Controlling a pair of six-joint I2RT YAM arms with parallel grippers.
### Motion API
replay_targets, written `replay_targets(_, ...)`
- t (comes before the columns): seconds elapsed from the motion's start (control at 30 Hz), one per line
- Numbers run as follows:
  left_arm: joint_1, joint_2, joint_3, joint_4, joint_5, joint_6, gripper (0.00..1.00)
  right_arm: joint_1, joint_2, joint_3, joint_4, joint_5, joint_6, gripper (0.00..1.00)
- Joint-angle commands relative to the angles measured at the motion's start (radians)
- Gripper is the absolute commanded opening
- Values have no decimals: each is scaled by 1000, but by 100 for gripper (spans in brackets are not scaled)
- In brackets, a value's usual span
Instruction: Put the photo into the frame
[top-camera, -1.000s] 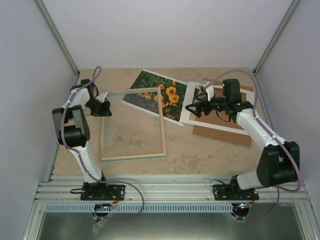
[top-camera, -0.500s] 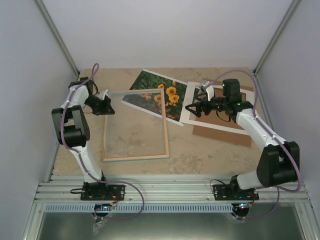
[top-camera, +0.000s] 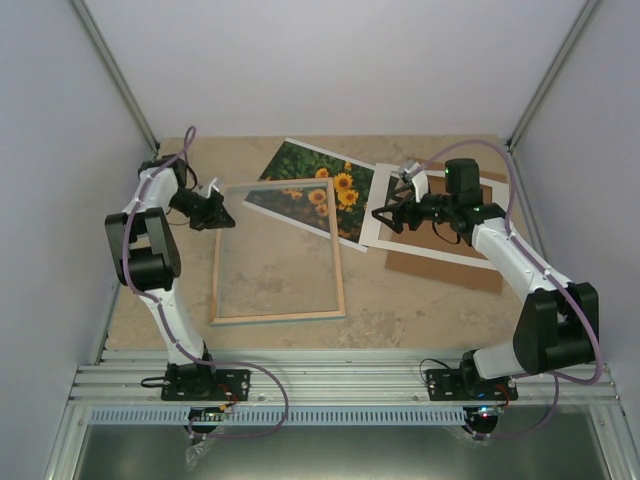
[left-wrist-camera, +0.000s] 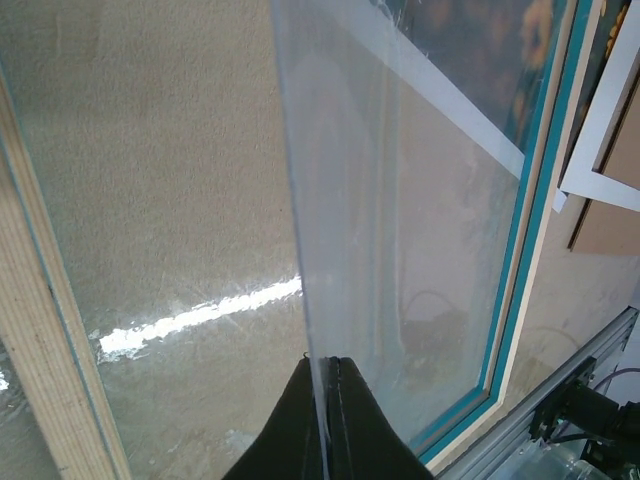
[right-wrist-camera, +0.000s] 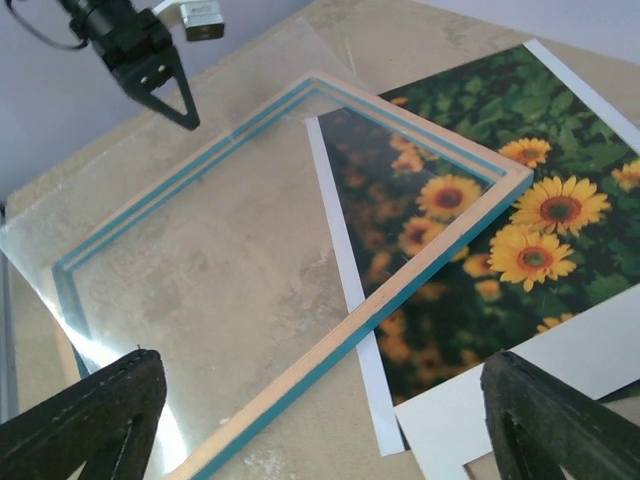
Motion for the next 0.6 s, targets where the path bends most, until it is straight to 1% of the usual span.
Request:
replay_targets(0.0,-1,-7,-15,-12,24,-14,0,10,45,-22,60,51,55,80)
replay_targets(0.13,0,-9,-72,44,29,-29,0,22,129,1,69,117,147,63)
replay_targets(0.2,-2,-1,-86,65,40,-37,0,25,170,13,69,131,184,57)
replay_targets(0.4,-40,33,-79,121,52,-59,0,27,245,27,76,175,248,56)
replay_targets(0.57,-112,81,-52,169,61,-103,0,26,219,-27,128,213,283,54)
